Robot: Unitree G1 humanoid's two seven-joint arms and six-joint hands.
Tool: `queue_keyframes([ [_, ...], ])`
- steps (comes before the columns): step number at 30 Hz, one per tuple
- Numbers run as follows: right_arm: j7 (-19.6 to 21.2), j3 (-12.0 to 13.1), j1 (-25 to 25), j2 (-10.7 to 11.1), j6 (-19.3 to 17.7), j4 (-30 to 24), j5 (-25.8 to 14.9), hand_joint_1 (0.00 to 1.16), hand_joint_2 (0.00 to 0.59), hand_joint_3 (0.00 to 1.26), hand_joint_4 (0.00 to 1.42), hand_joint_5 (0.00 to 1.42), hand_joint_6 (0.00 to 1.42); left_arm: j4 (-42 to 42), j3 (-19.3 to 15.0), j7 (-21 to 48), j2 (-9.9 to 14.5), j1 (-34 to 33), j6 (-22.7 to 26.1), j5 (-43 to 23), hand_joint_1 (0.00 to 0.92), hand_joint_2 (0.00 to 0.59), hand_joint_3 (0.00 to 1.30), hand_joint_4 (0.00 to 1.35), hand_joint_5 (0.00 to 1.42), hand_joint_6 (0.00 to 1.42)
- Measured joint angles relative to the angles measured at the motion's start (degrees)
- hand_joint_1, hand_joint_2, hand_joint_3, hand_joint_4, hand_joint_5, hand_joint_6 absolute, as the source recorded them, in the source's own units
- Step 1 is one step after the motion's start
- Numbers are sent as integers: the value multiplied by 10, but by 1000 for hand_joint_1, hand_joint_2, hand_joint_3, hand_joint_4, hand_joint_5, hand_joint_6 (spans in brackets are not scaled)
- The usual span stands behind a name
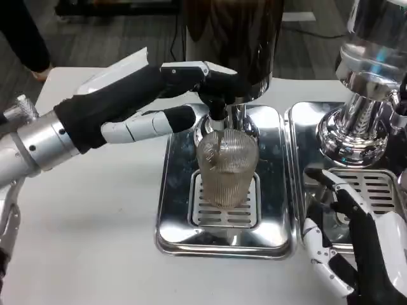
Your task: Grasp the cup under the faucet to collect the drink, then remove the cup.
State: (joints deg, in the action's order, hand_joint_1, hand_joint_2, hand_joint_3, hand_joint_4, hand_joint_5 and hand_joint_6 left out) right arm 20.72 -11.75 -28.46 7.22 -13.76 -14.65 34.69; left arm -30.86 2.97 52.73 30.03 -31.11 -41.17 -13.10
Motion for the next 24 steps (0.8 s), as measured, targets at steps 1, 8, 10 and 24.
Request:
queue_keyframes([
  [1, 0, 0, 1, 0, 0, 0, -1, 489, 521, 263, 207, 184, 303, 0, 0, -1, 1, 0, -5, 3, 0, 96, 300, 270, 323, 312],
  [8, -1, 0, 7, -1, 0, 0, -2, 495, 520, 258, 197, 184, 286, -1, 4, -14, 7, 0, -41, 25, 0, 97, 294, 265, 316, 312],
  [10, -2, 0, 9, -1, 0, 0, -2, 495, 517, 256, 197, 182, 284, -1, 5, -17, 9, 2, -49, 27, 0, 97, 293, 263, 314, 311],
  [24, -24, 2, 15, -2, 0, 0, -30, 475, 331, 164, 144, 162, 286, -3, 9, -32, 10, 10, -65, 36, 0, 97, 291, 260, 311, 293],
])
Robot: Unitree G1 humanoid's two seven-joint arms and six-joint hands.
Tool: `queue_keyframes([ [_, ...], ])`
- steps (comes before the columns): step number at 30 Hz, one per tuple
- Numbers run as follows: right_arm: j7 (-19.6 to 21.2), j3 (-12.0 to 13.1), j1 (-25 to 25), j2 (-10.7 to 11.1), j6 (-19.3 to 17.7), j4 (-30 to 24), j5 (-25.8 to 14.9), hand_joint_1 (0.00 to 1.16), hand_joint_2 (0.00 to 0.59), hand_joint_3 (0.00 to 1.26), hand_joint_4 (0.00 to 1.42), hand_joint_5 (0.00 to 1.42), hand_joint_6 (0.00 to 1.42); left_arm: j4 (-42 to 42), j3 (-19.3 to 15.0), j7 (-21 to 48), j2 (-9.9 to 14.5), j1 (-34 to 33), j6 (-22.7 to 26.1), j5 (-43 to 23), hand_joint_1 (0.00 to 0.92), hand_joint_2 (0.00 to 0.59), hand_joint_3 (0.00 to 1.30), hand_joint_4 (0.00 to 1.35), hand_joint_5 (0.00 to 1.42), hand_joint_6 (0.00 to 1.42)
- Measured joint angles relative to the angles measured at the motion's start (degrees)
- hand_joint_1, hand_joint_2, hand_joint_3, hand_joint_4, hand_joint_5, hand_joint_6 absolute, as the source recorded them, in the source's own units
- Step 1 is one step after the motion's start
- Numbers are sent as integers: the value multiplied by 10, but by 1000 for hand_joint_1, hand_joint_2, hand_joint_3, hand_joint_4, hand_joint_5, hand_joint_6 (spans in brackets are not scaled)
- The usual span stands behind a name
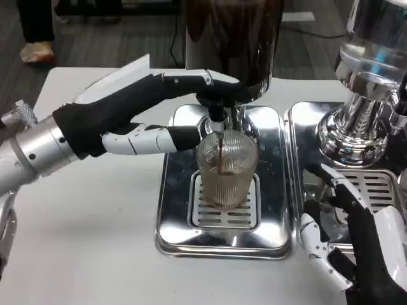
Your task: Grasp the cup under the faucet to collect the drink, then remove the cup.
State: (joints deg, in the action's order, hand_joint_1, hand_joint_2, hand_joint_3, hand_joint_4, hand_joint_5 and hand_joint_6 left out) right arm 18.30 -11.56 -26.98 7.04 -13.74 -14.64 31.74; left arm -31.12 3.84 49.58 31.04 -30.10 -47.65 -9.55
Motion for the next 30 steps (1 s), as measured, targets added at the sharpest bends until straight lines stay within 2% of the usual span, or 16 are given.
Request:
queue_keyframes([
  [4, -32, -1, 23, -5, 8, 2, -29, 476, 274, 107, 90, 151, 300, 1, 0, -5, 0, 3, 0, 0, 0, 97, 289, 258, 311, 292],
  [12, -59, -2, 55, -20, 28, 10, -45, 458, 264, 87, 77, 137, 287, 4, 1, -8, 2, 6, 0, -1, 0, 97, 283, 260, 303, 291],
  [18, -77, -2, 64, -21, 43, 12, -57, 453, 243, 2, 11, 70, 240, 7, 1, -9, 4, 7, 0, -1, 0, 97, 288, 260, 301, 291],
  [23, -97, -5, 84, -21, 63, 21, -64, 457, 224, 0, 0, 7, 184, 7, 2, -9, 4, 8, 0, -1, 0, 97, 290, 260, 300, 284],
  [30, -133, -11, 114, -21, 90, 39, -78, 458, 219, 0, 0, 0, 133, 7, 2, -9, 5, 9, 0, -1, 0, 96, 290, 260, 300, 278],
])
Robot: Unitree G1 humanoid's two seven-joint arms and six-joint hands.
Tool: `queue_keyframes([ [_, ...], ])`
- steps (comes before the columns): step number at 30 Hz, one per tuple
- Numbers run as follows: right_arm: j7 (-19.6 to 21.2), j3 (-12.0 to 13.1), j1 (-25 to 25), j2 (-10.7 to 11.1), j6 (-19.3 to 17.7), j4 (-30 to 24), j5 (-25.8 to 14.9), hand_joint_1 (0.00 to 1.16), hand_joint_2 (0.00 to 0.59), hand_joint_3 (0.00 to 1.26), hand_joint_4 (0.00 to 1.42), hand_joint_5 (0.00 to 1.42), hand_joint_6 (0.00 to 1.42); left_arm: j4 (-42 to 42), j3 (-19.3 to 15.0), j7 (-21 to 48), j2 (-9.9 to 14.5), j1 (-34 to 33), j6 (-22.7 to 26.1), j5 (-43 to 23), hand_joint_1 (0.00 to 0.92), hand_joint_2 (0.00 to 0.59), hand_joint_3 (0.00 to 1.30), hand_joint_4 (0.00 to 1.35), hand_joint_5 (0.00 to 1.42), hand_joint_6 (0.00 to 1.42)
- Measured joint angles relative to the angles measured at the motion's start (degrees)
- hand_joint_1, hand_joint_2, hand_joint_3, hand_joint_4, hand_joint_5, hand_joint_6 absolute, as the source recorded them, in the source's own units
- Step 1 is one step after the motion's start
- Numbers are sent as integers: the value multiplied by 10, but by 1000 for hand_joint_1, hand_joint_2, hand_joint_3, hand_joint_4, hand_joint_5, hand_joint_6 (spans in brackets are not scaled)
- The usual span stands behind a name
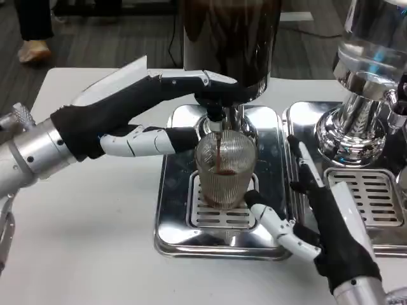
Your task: Grasp the cup under the faucet to collect the drink, then remove the cup.
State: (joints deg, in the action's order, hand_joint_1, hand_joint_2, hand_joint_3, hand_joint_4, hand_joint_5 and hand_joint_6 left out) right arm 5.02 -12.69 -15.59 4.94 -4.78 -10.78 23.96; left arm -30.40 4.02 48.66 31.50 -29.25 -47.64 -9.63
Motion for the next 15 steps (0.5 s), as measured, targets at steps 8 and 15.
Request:
queue_keyframes([
  [8, -16, -6, 19, 0, 8, 21, -11, 459, 206, 0, 0, 0, 101, 1, 0, 0, 1, 1, 3, -3, 0, 106, 298, 263, 310, 276],
  [15, -23, -6, 44, 0, 9, 49, -30, 476, 206, 0, 0, 0, 84, 1, 1, 0, 1, 2, 5, -7, 0, 115, 311, 269, 315, 275],
])
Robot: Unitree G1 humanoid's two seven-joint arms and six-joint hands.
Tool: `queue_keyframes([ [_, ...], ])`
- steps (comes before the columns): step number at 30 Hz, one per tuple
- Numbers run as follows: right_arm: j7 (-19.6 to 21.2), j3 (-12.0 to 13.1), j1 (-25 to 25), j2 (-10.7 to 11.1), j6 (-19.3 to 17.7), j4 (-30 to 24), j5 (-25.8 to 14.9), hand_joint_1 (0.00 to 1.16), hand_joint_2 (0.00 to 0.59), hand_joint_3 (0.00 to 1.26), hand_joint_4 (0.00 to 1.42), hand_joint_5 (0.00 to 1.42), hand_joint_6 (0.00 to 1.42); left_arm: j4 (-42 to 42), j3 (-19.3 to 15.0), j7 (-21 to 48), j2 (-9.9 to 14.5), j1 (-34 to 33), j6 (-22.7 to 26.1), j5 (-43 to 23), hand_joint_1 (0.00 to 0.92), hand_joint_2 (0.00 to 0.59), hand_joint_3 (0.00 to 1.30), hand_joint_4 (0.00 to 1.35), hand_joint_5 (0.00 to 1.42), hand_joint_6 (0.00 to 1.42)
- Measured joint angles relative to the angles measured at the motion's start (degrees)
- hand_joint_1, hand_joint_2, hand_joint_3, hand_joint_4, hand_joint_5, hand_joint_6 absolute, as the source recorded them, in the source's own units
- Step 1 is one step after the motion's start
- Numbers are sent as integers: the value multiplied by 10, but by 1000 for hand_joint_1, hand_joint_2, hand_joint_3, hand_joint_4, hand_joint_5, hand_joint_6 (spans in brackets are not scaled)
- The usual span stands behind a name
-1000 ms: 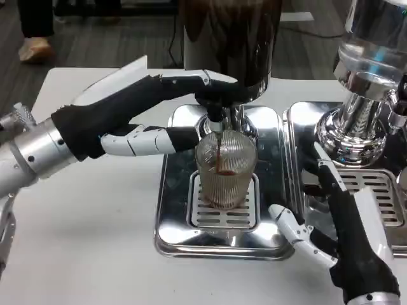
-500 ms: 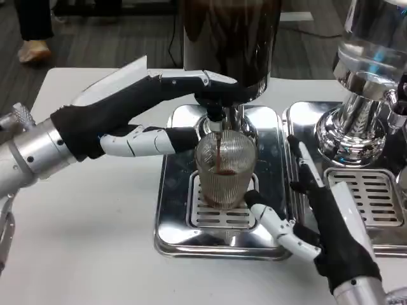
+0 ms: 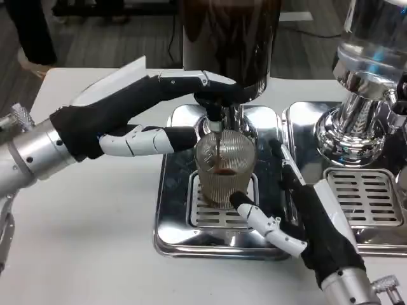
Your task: Grasp the cup under the faucet to collect the drink, then remove the cup.
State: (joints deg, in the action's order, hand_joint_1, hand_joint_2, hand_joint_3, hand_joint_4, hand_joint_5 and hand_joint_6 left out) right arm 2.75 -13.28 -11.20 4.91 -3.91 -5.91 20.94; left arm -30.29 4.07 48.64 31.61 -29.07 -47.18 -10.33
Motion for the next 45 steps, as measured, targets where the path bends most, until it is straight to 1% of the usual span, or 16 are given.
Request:
queue_keyframes([
  [5, -5, 0, 22, -1, 2, 21, -9, 473, 197, 0, 0, 0, 71, 0, 1, 0, 0, 1, 1, -2, 0, 118, 312, 270, 316, 275],
  [20, -6, -2, 63, -4, 9, 60, -11, 491, 195, 0, 0, 0, 78, 9, 0, -1, 4, 6, 4, -2, 0, 132, 321, 284, 316, 275],
  [28, -6, -2, 87, -6, 9, 87, -22, 494, 195, 0, 0, 0, 81, 16, 0, -7, 6, 12, 7, -2, 0, 142, 322, 284, 316, 275],
  [35, -6, -3, 105, -12, 9, 109, -23, 495, 195, 0, 0, 0, 82, 18, 0, -10, 8, 13, 9, -1, 0, 147, 322, 284, 316, 275],
  [38, -6, -3, 115, -19, 9, 126, -24, 495, 195, 0, 0, 0, 82, 18, 0, -10, 9, 13, 9, -2, 0, 150, 322, 284, 316, 275],
  [43, -6, -3, 133, -24, 8, 148, -26, 496, 195, 0, 0, 0, 83, 21, 0, -10, 11, 14, 9, -2, 0, 153, 324, 284, 316, 275],
  [45, -6, -3, 136, -24, 7, 152, -28, 495, 194, 0, 0, 0, 87, 22, 0, -10, 12, 15, 9, -2, 0, 162, 328, 284, 316, 275],
])
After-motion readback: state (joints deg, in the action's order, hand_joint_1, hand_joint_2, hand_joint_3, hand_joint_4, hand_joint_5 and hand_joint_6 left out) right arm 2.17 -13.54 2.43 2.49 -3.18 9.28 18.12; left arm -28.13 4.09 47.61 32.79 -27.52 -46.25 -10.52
